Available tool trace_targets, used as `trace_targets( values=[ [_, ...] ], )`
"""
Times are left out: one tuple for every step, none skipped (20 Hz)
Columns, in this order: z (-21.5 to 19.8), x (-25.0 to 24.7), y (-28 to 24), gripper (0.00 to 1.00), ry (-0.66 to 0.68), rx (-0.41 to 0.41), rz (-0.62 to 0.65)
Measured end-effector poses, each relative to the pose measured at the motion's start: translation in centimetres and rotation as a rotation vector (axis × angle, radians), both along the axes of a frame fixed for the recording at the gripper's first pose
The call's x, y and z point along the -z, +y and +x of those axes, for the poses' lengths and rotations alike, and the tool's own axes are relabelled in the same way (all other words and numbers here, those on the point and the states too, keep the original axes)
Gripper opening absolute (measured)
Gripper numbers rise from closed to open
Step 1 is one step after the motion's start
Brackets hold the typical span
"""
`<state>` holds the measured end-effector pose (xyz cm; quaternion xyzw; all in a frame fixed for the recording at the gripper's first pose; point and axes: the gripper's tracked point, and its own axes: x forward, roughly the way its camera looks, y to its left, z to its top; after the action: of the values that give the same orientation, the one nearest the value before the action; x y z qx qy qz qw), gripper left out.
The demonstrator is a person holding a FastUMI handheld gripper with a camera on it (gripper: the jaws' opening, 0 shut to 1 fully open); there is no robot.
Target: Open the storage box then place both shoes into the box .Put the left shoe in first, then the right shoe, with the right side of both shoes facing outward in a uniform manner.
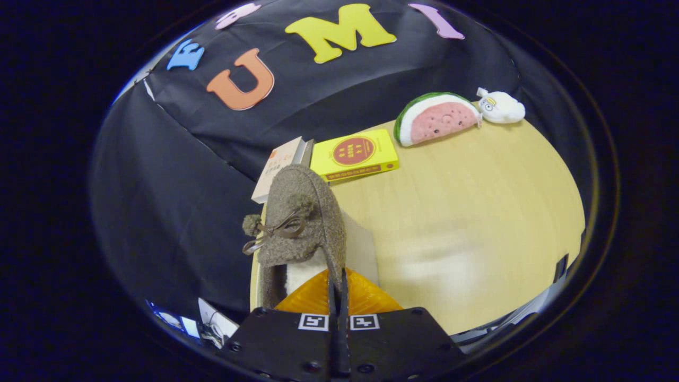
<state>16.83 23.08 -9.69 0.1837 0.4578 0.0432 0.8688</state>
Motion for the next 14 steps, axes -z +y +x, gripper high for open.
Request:
trace_targets(
  values=[
    [0.1,1.1,1.2,0.00,0.002,0.001,-0.016],
    [0.2,2.1,2.1,0.00,0.001,0.009,-0.035],
    [0.2,3.1,2.9,0.00,-0.002,0.016,-0.056],
    [0.1,4.1,3.5,0.00,-0.008,0.028,-0.076],
    [-0.1,5.2,3.9,0.00,-0.007,0.041,-0.096],
    [-0.4,6.1,4.1,0.00,-0.011,0.055,-0.119],
    [-0.5,6.8,4.1,0.00,-0.024,0.069,-0.144],
    [-0.4,7.3,3.9,0.00,-0.048,0.078,-0.183],
    [-0.5,7.7,3.5,0.00,-0.071,0.080,-0.235],
    [-0.5,7.8,3.1,0.00,-0.101,0.084,-0.278],
    [-0.5,7.6,3.0,0.00,-0.132,0.089,-0.312],
    [-0.7,7.3,2.9,0.00,-0.158,0.091,-0.337],
    [-1.0,7.2,3.0,0.00,-0.183,0.093,-0.359],
    [-1.0,6.8,2.8,0.00,-0.212,0.100,-0.382]
  ],
)
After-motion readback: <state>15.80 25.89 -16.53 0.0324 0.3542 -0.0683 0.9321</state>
